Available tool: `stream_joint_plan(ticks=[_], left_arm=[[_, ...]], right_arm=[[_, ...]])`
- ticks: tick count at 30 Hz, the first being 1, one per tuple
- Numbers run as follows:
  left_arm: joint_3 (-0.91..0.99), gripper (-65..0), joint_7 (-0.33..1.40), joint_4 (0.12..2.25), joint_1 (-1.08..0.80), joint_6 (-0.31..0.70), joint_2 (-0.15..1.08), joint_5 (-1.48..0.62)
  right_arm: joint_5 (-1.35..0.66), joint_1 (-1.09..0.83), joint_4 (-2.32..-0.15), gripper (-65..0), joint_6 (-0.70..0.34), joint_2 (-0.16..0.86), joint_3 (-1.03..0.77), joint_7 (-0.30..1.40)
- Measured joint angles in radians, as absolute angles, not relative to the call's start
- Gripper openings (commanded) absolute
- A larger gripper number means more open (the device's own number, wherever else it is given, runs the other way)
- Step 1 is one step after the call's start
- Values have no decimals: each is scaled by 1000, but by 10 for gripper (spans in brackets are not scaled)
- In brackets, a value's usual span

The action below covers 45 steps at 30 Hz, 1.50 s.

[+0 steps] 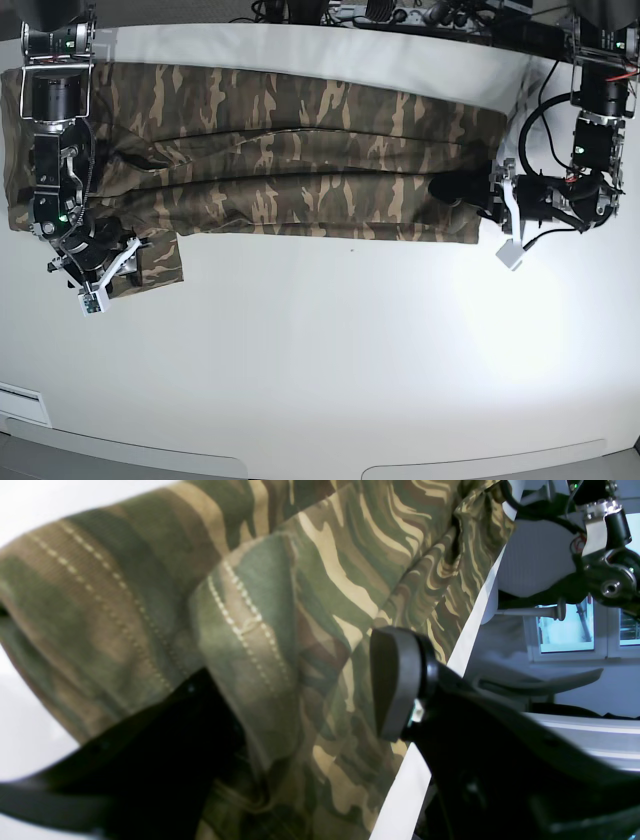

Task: Fold the T-shirt properly
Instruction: 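Grasp the folded strip's end with the right gripper and fold it inward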

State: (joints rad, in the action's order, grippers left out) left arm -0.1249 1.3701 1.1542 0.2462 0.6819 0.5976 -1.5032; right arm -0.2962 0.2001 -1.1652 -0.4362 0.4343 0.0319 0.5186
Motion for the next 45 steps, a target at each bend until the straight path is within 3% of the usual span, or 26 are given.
stream_joint_plan(ticks=[2,3,11,12,16,18,23,29,36,43,45], left_arm=[[-125,-301,1370,1154,246,682,598,-1502],[-125,-301,1370,1155,246,682,596,-1501],[-125,-301,1370,1155,246,682,596,-1501],[-125,-301,1370,1155,246,682,596,-1502],[-125,-301,1372,1155,246,682,596,-1501],[-125,-301,1372,1155,246,682,596,-1501],[-125,-301,1372,1155,246,682,596,-1504],[-125,-301,1373,1155,246,682,596,-1502],[-125,-301,1373,1155,246,682,596,-1502],[-125,-301,1372,1155,246,682,596,-1502],[-125,-301,1372,1155,246,682,596,-1502]], right_arm=[[-302,199,-1165,-627,-447,427,37,511],[-307,197,-1165,-650,-444,426,38,509],[-303,228,-1165,-650,-433,424,38,572],[-302,234,-1169,-643,-430,424,38,604],[-283,250,-1217,-290,-369,433,40,726],[-269,262,-1239,-191,-357,440,37,808],[-191,257,-1257,-185,-317,433,39,829],[-224,178,-1263,-185,-294,440,35,664],[-290,144,-1264,-188,-284,426,25,620],[-334,147,-1266,-289,-364,337,24,612],[-331,147,-1270,-350,-373,332,25,611]])
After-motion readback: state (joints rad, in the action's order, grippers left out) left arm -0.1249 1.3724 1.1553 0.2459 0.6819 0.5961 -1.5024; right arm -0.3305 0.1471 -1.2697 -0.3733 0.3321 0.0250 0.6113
